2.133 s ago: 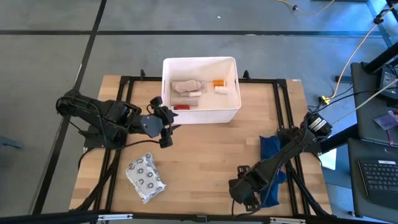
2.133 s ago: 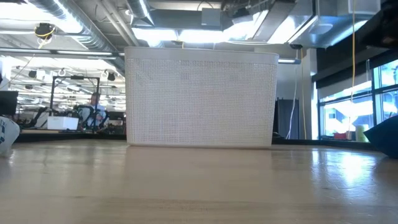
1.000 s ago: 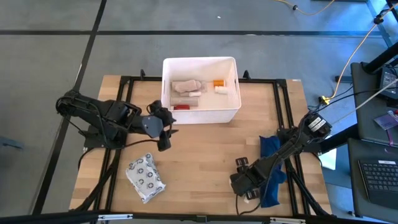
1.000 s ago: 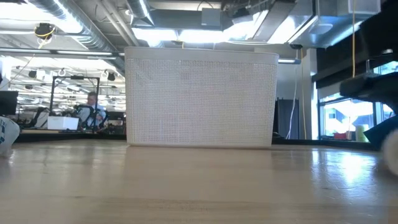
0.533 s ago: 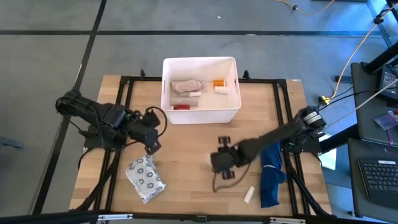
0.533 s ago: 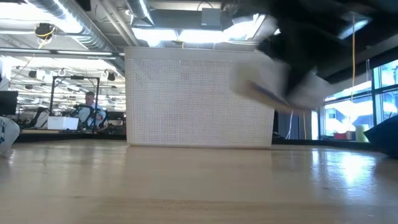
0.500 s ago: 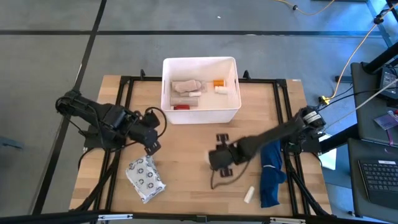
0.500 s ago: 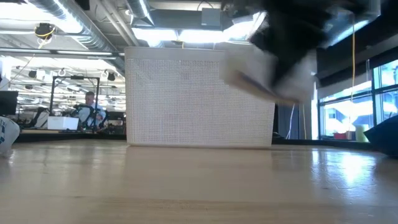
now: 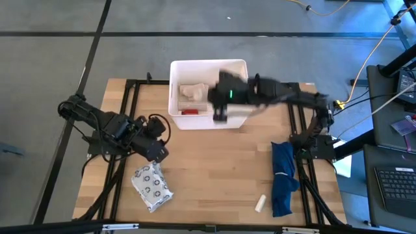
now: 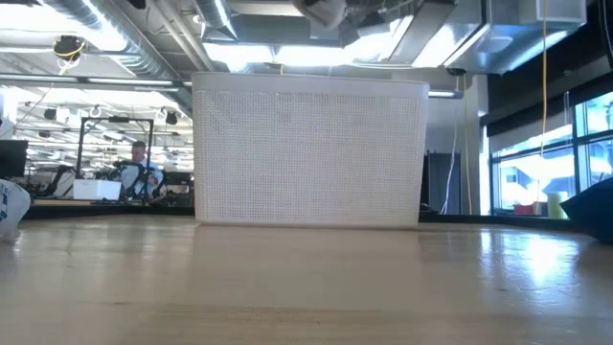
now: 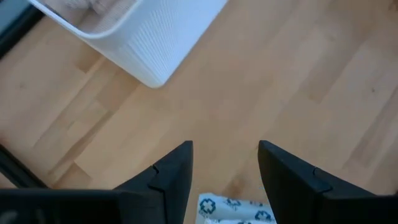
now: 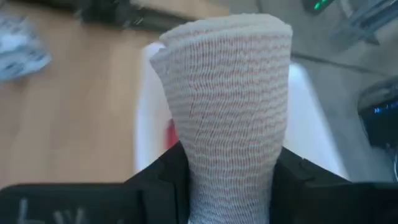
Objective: Pick & place medical supplies in basket/bin
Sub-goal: Put the white bandage into the white bin
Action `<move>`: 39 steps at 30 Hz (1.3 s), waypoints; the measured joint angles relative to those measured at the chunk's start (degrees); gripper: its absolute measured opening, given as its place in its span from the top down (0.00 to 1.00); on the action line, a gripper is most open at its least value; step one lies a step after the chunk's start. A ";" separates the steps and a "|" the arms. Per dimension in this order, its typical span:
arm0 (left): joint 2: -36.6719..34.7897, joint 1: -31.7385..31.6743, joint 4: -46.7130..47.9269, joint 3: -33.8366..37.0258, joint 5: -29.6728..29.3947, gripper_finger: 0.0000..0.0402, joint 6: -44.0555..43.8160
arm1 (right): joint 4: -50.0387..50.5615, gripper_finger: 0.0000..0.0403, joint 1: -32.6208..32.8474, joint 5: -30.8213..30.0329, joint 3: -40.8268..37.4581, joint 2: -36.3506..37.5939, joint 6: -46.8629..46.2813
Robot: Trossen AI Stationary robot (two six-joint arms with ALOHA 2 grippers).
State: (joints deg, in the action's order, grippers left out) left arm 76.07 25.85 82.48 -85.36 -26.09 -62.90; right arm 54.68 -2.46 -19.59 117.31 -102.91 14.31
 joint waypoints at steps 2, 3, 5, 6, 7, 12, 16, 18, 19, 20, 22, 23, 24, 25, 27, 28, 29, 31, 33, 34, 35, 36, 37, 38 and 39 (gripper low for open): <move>0.00 -0.07 0.00 0.00 -1.36 0.57 -0.78 | -4.00 0.66 -5.24 5.35 0.13 0.00 3.63; 0.00 -0.07 0.00 0.00 -1.88 0.57 -1.28 | -6.63 0.66 -7.76 8.22 -0.43 -0.04 5.01; 0.00 -0.07 0.00 0.00 -2.87 0.57 -2.46 | -10.69 0.66 -12.28 12.34 -1.30 -0.85 6.15; 0.00 -0.07 0.00 0.00 -3.06 0.57 -2.99 | -12.91 0.66 -14.20 14.30 -1.35 -1.68 6.93; 0.02 -0.07 0.00 0.00 -3.25 0.57 -3.59 | -14.07 0.66 -16.04 16.15 -1.37 -2.77 7.52; 0.04 -0.07 -0.04 0.00 -4.79 0.57 -6.17 | -18.14 0.65 -21.60 20.59 -1.55 -10.72 10.00; 0.04 -0.07 -0.09 0.00 -5.10 0.57 -8.21 | -19.15 0.65 -23.13 20.75 -1.55 -17.24 13.66; 0.04 -0.07 -0.15 0.00 -5.23 0.57 -9.03 | -18.90 0.65 -23.30 20.76 -1.57 -20.34 15.35; 0.04 -0.07 -0.15 0.00 -5.42 0.57 -9.47 | -18.92 0.66 -23.25 20.76 -1.57 -21.68 16.22; 0.04 -0.07 -0.15 0.00 -5.67 0.57 -9.85 | -18.64 0.66 -23.25 20.72 -1.43 -22.87 17.24; 0.04 -0.07 -0.17 0.00 -6.00 0.57 -10.07 | -18.99 0.66 -23.04 19.74 -0.81 -25.28 18.69; 0.04 -0.07 -0.16 0.00 -6.01 0.57 -10.08 | -18.95 0.66 -22.87 19.32 -0.76 -26.29 19.26; 0.04 -0.07 -0.17 0.00 -6.02 0.57 -10.09 | -18.87 0.66 -22.74 18.91 -0.68 -27.25 20.45; 0.04 -0.07 -0.17 0.00 -6.10 0.57 -10.09 | -19.02 0.66 -22.50 18.44 -0.50 -28.18 21.52; 0.02 -0.07 -0.17 0.00 -6.61 0.57 -10.09 | -19.15 0.66 -22.08 16.72 -0.50 -29.39 22.44; 0.02 -0.07 -0.17 0.00 -6.99 0.57 -10.19 | -19.57 0.66 -21.95 15.76 -0.48 -29.77 22.40; 0.02 -0.07 -0.17 0.00 -7.44 0.57 -10.55 | -19.60 0.66 -21.74 14.83 -0.48 -29.95 22.04; 0.02 -0.07 -0.17 0.00 -8.36 0.57 -11.27 | -20.28 0.64 -21.38 13.71 -0.37 -30.41 22.23; 0.02 -0.07 -0.20 0.00 -8.92 0.57 -11.56 | -20.59 0.63 -21.15 13.63 -0.37 -30.64 22.91; 0.02 -0.07 -0.20 0.00 -8.98 0.57 -11.56 | -20.55 0.62 -20.96 13.61 -0.37 -30.64 23.51; 0.02 -0.07 -0.20 0.00 -8.99 0.57 -11.56 | -20.85 0.61 -20.81 13.61 -0.37 -30.64 23.85; 0.02 -0.07 -0.20 0.00 -9.01 0.57 -11.56 | -21.24 0.60 -20.60 13.61 -0.37 -30.64 23.83; 0.02 -0.07 -0.20 0.00 -9.05 0.57 -11.56 | -21.55 0.59 -20.48 13.62 -0.37 -30.64 23.72; 0.02 -0.07 -0.20 0.00 -9.16 0.57 -11.56 | -21.84 0.58 -20.34 13.66 -0.37 -30.64 23.70; 0.02 -0.07 -0.20 0.00 -9.35 0.57 -11.56 | -22.06 0.56 -20.20 13.84 -0.37 -30.64 23.71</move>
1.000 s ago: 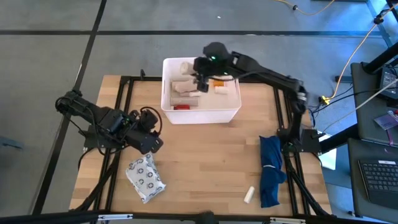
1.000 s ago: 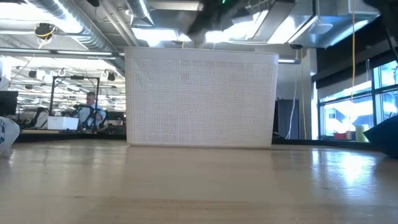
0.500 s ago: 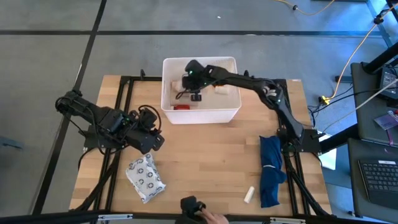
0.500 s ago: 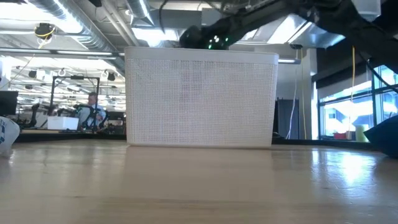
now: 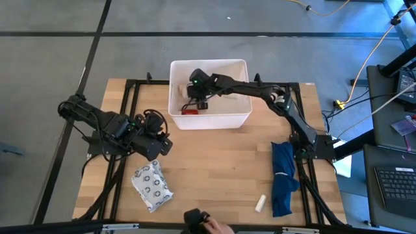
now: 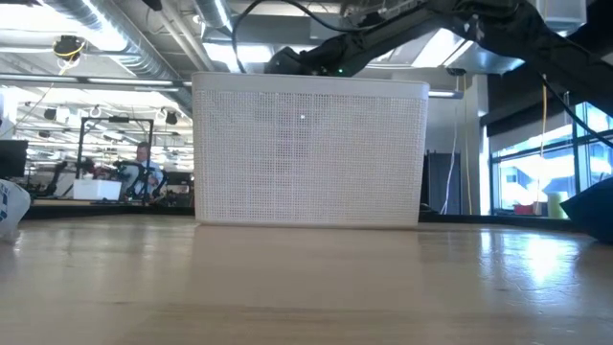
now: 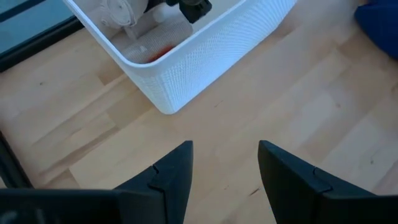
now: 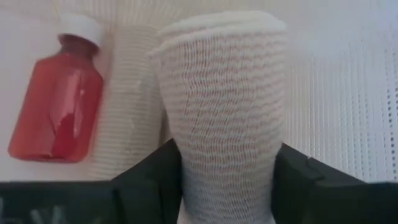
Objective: Pick & place medical supplies in basket/bin
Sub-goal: Put the white bandage into the white bin, then put the white mailer bag into the white bin
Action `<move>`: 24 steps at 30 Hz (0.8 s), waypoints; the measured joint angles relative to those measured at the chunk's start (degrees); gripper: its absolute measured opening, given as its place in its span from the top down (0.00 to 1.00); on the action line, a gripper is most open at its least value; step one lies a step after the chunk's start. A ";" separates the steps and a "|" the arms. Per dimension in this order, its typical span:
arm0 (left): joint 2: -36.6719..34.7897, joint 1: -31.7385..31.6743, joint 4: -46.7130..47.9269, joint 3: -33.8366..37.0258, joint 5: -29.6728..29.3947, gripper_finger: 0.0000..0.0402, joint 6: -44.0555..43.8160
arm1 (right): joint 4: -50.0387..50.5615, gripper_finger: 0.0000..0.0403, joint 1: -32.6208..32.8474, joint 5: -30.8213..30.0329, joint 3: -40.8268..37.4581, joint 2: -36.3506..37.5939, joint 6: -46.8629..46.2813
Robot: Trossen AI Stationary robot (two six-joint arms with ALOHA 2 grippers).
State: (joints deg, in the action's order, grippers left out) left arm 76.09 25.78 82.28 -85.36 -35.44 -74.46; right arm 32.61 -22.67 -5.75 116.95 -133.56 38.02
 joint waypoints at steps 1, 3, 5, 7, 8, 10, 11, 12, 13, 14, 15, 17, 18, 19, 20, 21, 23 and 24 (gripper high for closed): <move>0.00 0.00 -0.01 0.00 -0.20 0.57 0.00 | -0.18 0.54 0.06 0.14 0.00 0.00 -0.01; 0.00 0.00 -0.02 0.00 -0.76 0.57 -0.01 | -0.31 0.49 0.27 0.23 0.00 0.00 -0.09; 0.00 0.00 -0.07 0.00 -1.03 0.57 0.00 | -0.30 0.43 0.38 0.25 0.00 0.00 -0.15; 0.00 0.00 -0.19 0.00 -1.05 0.57 0.00 | -0.40 0.36 0.38 0.33 0.00 0.00 -0.15; 0.00 0.00 -0.22 0.00 -1.04 0.57 -0.01 | -0.67 0.33 0.38 0.38 0.00 0.00 -0.17; 0.00 0.00 -0.22 0.00 -1.05 0.57 0.00 | -1.35 0.27 0.36 0.38 0.00 0.00 -0.20; 0.00 0.00 -0.22 0.00 -1.03 0.57 0.00 | -1.78 0.24 0.36 0.37 0.00 0.00 -0.33; 0.00 0.00 -0.22 0.00 -1.03 0.57 0.00 | -2.28 0.22 0.36 0.36 0.00 0.00 -0.81; 0.00 0.00 -0.22 0.00 -1.04 0.57 0.00 | -2.70 0.20 0.36 0.35 0.00 0.00 -1.99; 0.00 0.00 -0.22 0.00 -1.03 0.57 0.00 | -3.04 0.19 0.36 0.03 0.00 0.00 -3.29; 0.00 0.00 -0.22 0.00 -1.03 0.57 -0.01 | -3.27 0.18 0.37 -0.82 0.01 0.00 -4.80; 0.00 0.00 -0.24 0.00 -1.03 0.57 0.00 | -2.23 0.17 0.50 -2.37 0.96 0.02 -8.33; 0.00 0.00 -0.24 0.00 -0.99 0.57 0.00 | -1.01 0.17 0.58 -2.43 2.01 0.02 -9.72; 0.00 0.00 -0.24 0.00 -0.86 0.57 0.04 | 0.48 0.16 0.63 -2.12 3.40 0.02 -11.02; 0.00 0.00 -0.22 0.00 -0.67 0.57 0.05 | 2.17 0.16 0.77 -1.44 5.09 0.02 -12.08; 0.00 0.00 -0.22 0.00 -0.45 0.57 0.07 | 3.82 0.16 0.85 -0.93 6.96 0.06 -12.64; 0.00 -0.01 -0.22 0.00 1.02 0.57 0.01 | 7.48 0.16 1.27 -0.52 10.88 0.11 -13.95; 0.00 -0.02 -0.22 0.00 2.33 0.57 -0.54 | 9.46 0.16 1.60 -0.44 13.14 0.11 -14.58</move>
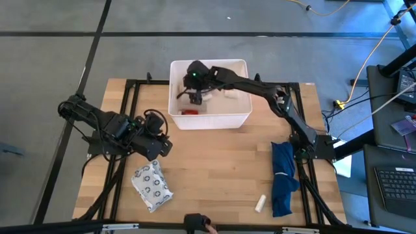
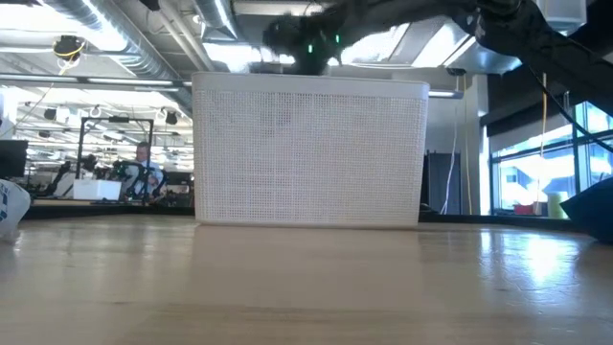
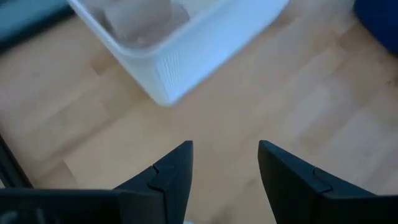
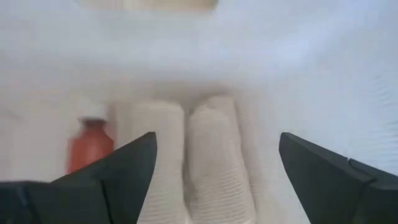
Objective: Pick & place medical supplies in basket/bin
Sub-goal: Put the white mailer bag into the white bin
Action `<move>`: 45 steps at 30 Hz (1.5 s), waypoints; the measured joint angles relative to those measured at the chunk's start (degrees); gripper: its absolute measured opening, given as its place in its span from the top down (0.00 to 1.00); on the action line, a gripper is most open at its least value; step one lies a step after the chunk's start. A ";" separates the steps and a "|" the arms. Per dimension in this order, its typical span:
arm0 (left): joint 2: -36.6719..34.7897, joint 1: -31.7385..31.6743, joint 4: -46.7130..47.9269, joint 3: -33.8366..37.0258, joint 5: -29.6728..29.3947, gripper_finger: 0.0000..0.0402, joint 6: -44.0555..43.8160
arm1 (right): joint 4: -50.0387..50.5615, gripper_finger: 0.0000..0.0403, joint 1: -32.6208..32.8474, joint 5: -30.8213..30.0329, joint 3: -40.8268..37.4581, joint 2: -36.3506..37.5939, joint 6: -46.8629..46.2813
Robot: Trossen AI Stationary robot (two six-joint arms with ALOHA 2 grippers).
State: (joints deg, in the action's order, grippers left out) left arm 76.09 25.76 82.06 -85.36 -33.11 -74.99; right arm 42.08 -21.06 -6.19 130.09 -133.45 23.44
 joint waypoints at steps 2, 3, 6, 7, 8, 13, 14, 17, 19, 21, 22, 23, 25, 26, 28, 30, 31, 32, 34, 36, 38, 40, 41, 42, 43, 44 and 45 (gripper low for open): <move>0.00 0.19 0.00 0.00 2.95 0.57 -2.91 | 4.09 0.16 0.62 0.23 4.53 0.03 -2.02; 0.00 0.61 0.01 0.00 3.98 0.57 -4.82 | 4.83 0.16 1.06 0.26 5.04 0.78 -2.98; 0.00 3.63 0.43 0.00 5.92 0.57 -9.35 | 6.29 0.16 2.32 0.28 2.70 4.46 -6.38; 0.00 4.92 0.77 0.00 6.04 0.57 -10.95 | 7.21 0.16 2.64 0.47 2.96 5.25 -7.01; 0.02 6.32 1.03 0.00 5.95 0.57 -12.74 | 9.74 0.16 2.86 0.75 3.13 5.78 -7.59; 0.15 14.50 2.18 -0.02 3.77 0.60 -22.87 | 16.07 0.16 4.67 4.12 3.91 8.83 -14.96; 0.35 16.24 2.32 -0.02 3.78 0.60 -25.15 | 17.13 0.16 5.15 6.93 3.91 9.47 -16.78; 1.20 20.94 2.69 -0.02 4.65 0.63 -32.75 | 17.14 0.16 7.51 18.01 3.99 11.09 -21.34; 2.28 23.78 2.70 -0.02 6.50 0.66 -37.97 | 16.29 0.16 9.89 23.59 3.99 11.64 -24.05; 3.97 26.59 2.67 -0.02 9.47 0.68 -42.74 | 15.01 0.16 12.77 24.88 4.02 11.76 -27.32; 4.93 27.97 2.62 -0.02 11.37 0.69 -44.98 | 14.92 0.16 14.31 24.91 4.02 11.75 -29.29; 5.96 29.25 2.60 -0.02 13.29 0.70 -47.27 | 14.89 0.16 15.90 24.93 4.00 11.70 -30.78; 8.11 31.72 2.55 -0.02 17.36 0.73 -52.04 | 14.34 0.16 19.01 24.80 4.01 11.16 -32.77; 9.25 32.90 2.45 -0.02 19.05 0.74 -54.02 | 13.54 0.16 20.52 24.56 4.02 10.79 -34.01; 11.15 34.77 1.07 -0.02 21.73 0.77 -54.99 | 11.95 0.16 23.21 24.15 3.99 9.75 -36.44; 13.00 36.22 -0.95 -0.02 22.55 0.79 -55.00 | 9.39 0.16 25.43 24.25 3.88 9.00 -38.55; 13.84 36.78 -1.39 -0.02 22.48 0.81 -55.00 | 8.06 0.16 26.27 24.23 3.90 8.57 -39.81; 14.72 37.17 -1.52 -0.02 22.45 0.82 -55.00 | 6.50 0.16 26.97 24.25 3.99 8.14 -40.54; 16.52 37.88 -0.96 -0.02 22.35 0.85 -54.74 | 4.19 0.16 28.10 25.24 3.74 6.66 -42.65; 18.32 38.40 -0.41 0.00 22.32 0.87 -54.11 | 2.68 0.16 28.83 28.21 3.54 4.37 -45.31; 19.68 38.77 -0.57 0.00 22.57 0.90 -52.78 | 0.35 0.16 29.11 31.51 3.47 1.89 -48.46; 21.10 39.18 -0.92 0.00 23.11 0.92 -51.00 | -2.57 0.16 29.09 34.02 3.45 -0.23 -51.71; 21.82 39.41 -1.10 0.00 23.53 0.93 -50.18 | -4.38 0.16 28.84 35.06 3.45 -1.18 -53.24; 22.36 39.63 -1.20 0.00 23.99 0.94 -49.53 | -6.36 0.16 28.60 35.98 3.46 -2.15 -54.71; 22.89 39.91 -1.17 0.00 24.30 0.94 -48.84 | -8.26 0.16 28.39 36.36 3.47 -3.10 -56.21; 23.44 40.21 -1.36 0.00 24.32 0.95 -48.21 | -9.88 0.16 28.23 36.50 3.47 -4.06 -57.78; 23.99 40.47 -1.42 0.00 24.42 0.96 -47.50 | -11.75 0.16 28.01 36.60 3.47 -5.13 -59.27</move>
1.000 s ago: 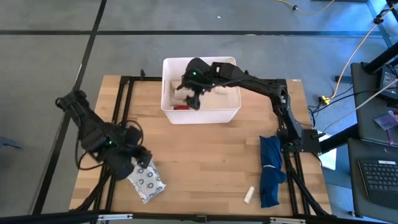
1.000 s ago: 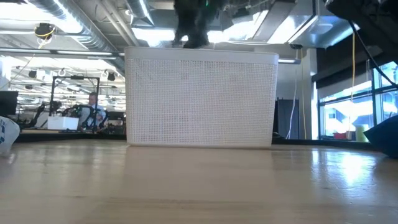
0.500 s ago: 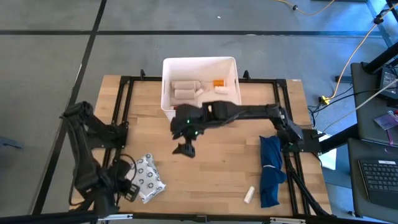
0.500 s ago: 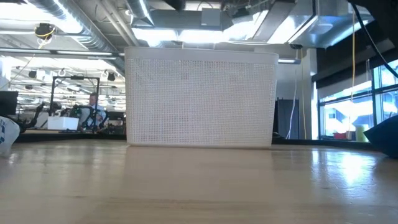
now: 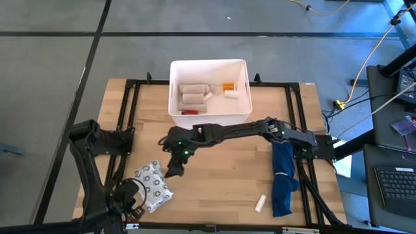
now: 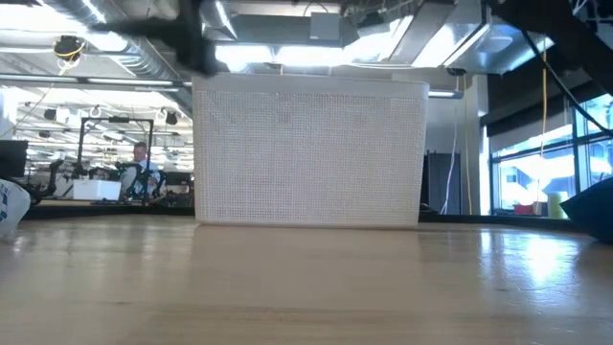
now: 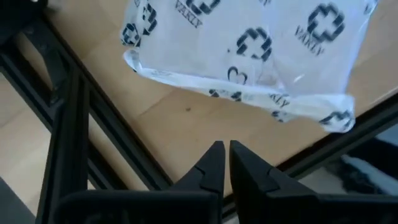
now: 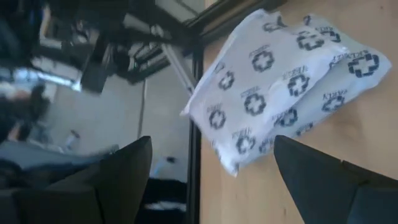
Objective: Pick & place medical supplies in basket/bin
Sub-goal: Put the white mailer bag into the white bin
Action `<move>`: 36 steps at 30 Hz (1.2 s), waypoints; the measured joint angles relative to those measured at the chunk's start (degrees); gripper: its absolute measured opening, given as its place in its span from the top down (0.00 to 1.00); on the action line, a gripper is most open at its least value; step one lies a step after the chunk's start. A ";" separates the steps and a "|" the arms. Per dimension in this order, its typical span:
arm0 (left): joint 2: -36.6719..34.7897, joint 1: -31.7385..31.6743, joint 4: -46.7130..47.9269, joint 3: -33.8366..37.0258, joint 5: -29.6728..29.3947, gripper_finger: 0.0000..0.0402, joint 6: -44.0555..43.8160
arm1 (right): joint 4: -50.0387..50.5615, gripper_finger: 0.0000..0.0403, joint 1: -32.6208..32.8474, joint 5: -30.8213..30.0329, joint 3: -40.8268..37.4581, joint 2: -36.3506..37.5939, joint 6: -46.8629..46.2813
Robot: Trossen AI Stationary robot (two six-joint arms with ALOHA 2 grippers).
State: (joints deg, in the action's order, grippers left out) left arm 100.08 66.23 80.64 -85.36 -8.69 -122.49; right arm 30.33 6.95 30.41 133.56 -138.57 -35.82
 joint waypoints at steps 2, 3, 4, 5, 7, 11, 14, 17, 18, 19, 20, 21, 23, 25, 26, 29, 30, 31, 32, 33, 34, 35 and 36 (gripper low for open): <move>0.94 0.50 -0.65 0.00 0.02 0.97 1.49 | -3.13 0.16 -0.26 0.05 0.00 -1.81 -3.42; 1.37 0.66 -0.99 0.00 0.02 0.98 2.21 | -4.42 0.16 -0.32 0.11 0.00 -2.67 -4.90; 1.80 0.84 -1.32 0.00 -0.08 0.98 2.78 | -5.71 0.16 -0.41 0.16 0.00 -3.43 -6.25; 2.27 0.90 -1.54 0.00 -0.33 0.99 3.17 | -6.94 0.16 -0.40 0.24 0.00 -4.33 -7.45; 3.26 0.90 -1.87 0.00 -0.46 1.00 4.14 | -8.32 0.16 -0.40 0.32 0.00 -6.08 -9.13; 5.76 0.63 -2.37 0.00 -0.76 0.99 5.68 | -10.61 0.16 -0.40 0.24 -0.02 -9.11 -12.01; 7.80 0.26 -3.21 0.00 -0.89 1.00 6.33 | -11.91 0.16 -0.40 0.12 -0.02 -10.80 -13.44; 9.72 -0.36 -3.58 0.00 -2.15 0.99 6.32 | -13.17 0.16 -0.23 0.35 -0.02 -11.78 -14.65; 10.34 -0.60 -3.61 0.00 -2.40 0.99 6.32 | -13.76 0.16 -0.14 0.26 0.00 -11.92 -14.65; 10.93 -0.86 -3.54 0.00 -2.53 0.99 6.33 | -13.51 0.16 0.01 -0.12 0.00 -11.92 -14.65; 11.55 -1.25 -3.56 0.00 -2.56 0.99 6.63 | -13.48 0.16 0.16 -0.31 0.00 -12.00 -14.65; 12.18 -1.67 -3.58 0.00 -2.52 0.99 7.27 | -13.49 0.16 0.38 -0.71 0.00 -12.22 -14.65; 13.27 -2.41 -3.60 0.00 -2.42 1.00 8.47 | -13.83 0.16 0.72 -2.11 0.00 -12.75 -14.63; 14.01 -3.42 -3.74 0.00 -2.34 0.99 9.67 | -13.51 0.16 1.00 -2.34 0.00 -12.95 -14.62; 14.31 -3.95 -3.83 0.00 -2.36 0.99 10.36 | -13.62 0.16 1.17 -2.81 0.00 -13.02 -14.61; 15.04 -5.81 -4.14 0.00 -2.69 1.00 13.04 | -13.99 0.16 1.58 -3.41 0.11 -13.49 -14.95; 15.05 -6.41 -4.21 0.00 -3.11 1.00 13.87 | -13.86 0.16 1.73 -3.43 0.09 -13.78 -15.08; 15.05 -6.98 -4.22 0.00 -3.58 0.99 14.83 | -14.08 0.16 1.87 -3.43 0.09 -14.23 -15.21; 15.05 -7.58 -4.21 0.00 -3.85 0.99 15.74 | -14.28 0.16 1.95 -3.07 0.09 -14.54 -15.61; 15.05 -8.17 -4.24 0.00 -3.59 0.99 16.72 | -14.36 0.16 2.01 -2.02 0.02 -14.65 -16.36; 15.05 -8.70 -4.24 0.00 -3.64 0.99 17.97 | -14.43 0.16 2.05 -1.24 0.02 -14.65 -16.52; 15.05 -9.27 -4.24 0.00 -3.82 0.99 19.26 | -14.88 0.16 2.15 -1.07 0.02 -14.65 -16.45; 15.05 -9.89 -4.24 0.00 -4.07 0.99 20.61 | -15.00 0.16 2.28 -1.08 0.02 -14.65 -16.25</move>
State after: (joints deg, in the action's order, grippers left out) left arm 115.13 56.34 76.40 -85.36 -12.76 -101.89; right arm 15.33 9.23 29.33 133.58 -153.23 -52.08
